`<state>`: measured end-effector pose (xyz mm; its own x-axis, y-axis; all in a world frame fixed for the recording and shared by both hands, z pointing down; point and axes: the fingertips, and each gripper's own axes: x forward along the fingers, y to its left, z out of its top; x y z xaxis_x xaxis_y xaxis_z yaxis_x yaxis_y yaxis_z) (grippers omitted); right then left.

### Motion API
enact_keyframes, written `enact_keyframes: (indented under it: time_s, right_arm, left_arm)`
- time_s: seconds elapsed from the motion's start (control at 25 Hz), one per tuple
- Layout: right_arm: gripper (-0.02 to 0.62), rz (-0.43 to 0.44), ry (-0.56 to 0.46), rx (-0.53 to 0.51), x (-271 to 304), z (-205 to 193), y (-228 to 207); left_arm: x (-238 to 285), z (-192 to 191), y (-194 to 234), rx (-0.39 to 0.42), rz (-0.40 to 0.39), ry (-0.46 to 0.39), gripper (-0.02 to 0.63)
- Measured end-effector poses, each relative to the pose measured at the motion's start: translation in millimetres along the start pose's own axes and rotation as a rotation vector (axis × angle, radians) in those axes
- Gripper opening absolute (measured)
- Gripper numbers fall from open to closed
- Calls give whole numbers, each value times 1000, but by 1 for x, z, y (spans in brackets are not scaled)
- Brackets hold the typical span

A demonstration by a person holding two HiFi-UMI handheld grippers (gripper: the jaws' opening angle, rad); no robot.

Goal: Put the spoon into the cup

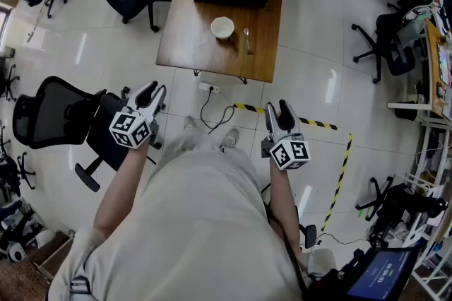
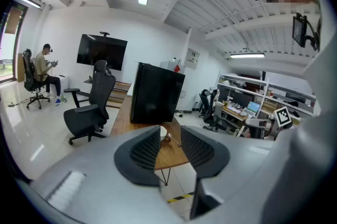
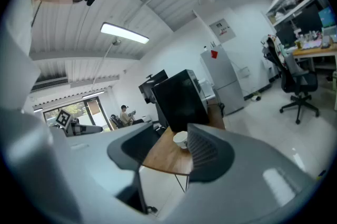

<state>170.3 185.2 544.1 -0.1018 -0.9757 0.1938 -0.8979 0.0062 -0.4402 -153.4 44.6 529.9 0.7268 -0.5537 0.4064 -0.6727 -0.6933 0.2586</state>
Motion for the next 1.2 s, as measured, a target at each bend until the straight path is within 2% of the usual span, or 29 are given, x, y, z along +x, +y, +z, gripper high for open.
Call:
enact_keyframes:
  time_s: [0.24,0.6,0.88,1.2]
  right_arm:
    - [192,49,18,-13,-7,-4,-23]
    - [192,22,45,-35,-3,0,-41]
    - [189,-48,53,-55,19,2,-38]
    - [184,-137,44,-23,67,3,-15]
  left_arm:
    - [-1,-15,-18,-34,63,-32,101]
    - [21,-3,-27,-45,36,-74,101]
    - [55,12,7,-49,-13,-76,101]
    - [89,53,62,3,-70,-57,102]
